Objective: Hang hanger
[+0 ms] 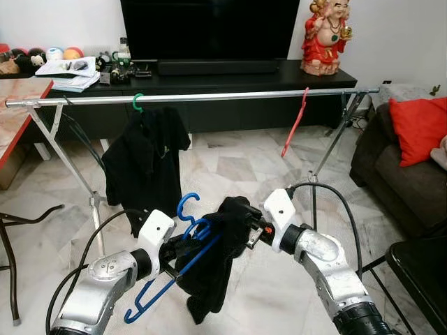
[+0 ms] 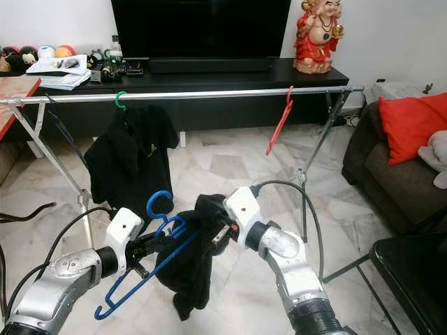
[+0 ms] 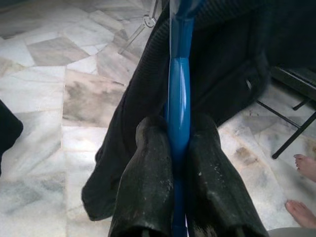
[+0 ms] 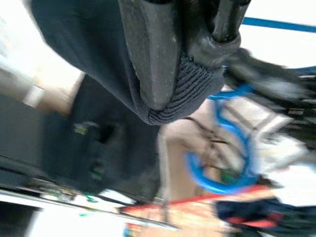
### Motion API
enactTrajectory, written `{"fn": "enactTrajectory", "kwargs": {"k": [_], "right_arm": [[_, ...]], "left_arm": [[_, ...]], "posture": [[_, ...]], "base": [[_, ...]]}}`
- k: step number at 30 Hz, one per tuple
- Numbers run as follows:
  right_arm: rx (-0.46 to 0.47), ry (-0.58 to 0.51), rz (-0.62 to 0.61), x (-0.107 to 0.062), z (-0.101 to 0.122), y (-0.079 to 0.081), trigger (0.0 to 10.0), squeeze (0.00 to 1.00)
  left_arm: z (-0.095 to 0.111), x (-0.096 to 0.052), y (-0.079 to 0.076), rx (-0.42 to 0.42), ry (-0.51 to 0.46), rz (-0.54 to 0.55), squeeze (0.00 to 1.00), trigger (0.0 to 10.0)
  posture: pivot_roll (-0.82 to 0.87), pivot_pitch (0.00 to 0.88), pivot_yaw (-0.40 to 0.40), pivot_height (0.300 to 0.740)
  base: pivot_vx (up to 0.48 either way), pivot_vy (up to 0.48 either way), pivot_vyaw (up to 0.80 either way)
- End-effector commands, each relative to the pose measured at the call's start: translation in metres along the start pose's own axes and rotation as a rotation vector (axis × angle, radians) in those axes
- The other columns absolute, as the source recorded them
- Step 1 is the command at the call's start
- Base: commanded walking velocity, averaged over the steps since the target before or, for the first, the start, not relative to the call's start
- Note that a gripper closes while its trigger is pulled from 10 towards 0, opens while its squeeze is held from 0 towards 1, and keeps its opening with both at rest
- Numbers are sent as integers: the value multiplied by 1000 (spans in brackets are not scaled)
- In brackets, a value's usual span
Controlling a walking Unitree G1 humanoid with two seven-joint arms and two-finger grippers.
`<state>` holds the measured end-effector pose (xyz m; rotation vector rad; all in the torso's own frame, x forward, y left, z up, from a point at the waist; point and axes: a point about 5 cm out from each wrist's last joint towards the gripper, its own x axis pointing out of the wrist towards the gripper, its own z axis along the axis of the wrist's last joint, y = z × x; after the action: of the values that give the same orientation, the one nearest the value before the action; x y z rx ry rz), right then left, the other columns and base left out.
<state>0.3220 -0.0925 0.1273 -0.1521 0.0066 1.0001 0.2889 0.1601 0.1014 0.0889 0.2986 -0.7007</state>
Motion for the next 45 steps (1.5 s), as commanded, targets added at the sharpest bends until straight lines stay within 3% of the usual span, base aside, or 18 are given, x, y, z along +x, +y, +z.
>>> {"fn": "enactTrajectory", "kwargs": {"k": [1, 6, 13, 15, 19, 22, 25, 32, 38, 45], "right_arm": [[-27, -57, 86, 1, 11, 7, 10000, 0], [-23, -66, 248, -5, 17, 18, 10000, 0], [-24, -49, 341, -16, 14, 24, 10000, 0], [-18, -39, 342, -19, 14, 23, 10000, 0], [-76, 94, 187, -22, -2, 4, 10000, 0], [-84, 131, 130, -24, -8, -3, 10000, 0], [-72, 99, 202, -25, -3, 5, 10000, 0], [-69, 104, 256, -29, -2, 9, 10000, 0], [-73, 77, 327, -32, 2, 14, 10000, 0], [-96, 150, 363, -39, -5, 14, 10000, 0]], "left_arm": [[8, -1, 0, 7, -26, 1, 0, 10000], [9, -1, 1, -9, -43, 9, 0, 10000], [10, 0, 1, -21, -59, 15, 0, 10000], [11, 0, 1, -25, -64, 15, 0, 10000], [11, 0, 2, -28, -71, 29, 0, 10000], [12, 0, 3, -36, -83, 36, 0, 10000], [13, 0, 2, -41, -85, 18, 0, 10000], [13, -2, -4, -37, -78, -49, 0, 10000], [19, -5, -13, -88, -115, -151, 0, 10000], [30, -2, -2, -125, -187, -82, 0, 10000]], "posture": [[143, 50, -61, 740], [142, 51, -62, 740], [139, 53, -63, 740], [134, 55, -64, 740], [136, 55, -64, 740], [136, 55, -64, 740], [134, 57, -66, 740], [134, 57, -66, 740], [128, 56, -68, 740], [126, 53, -70, 740]], "base": [[0, 0, 0], [0, 0, 0], [0, 0, 0], [0, 0, 0], [0, 0, 0], [0, 0, 0], [0, 0, 0], [0, 0, 0], [0, 0, 0], [0, 0, 0]]}}
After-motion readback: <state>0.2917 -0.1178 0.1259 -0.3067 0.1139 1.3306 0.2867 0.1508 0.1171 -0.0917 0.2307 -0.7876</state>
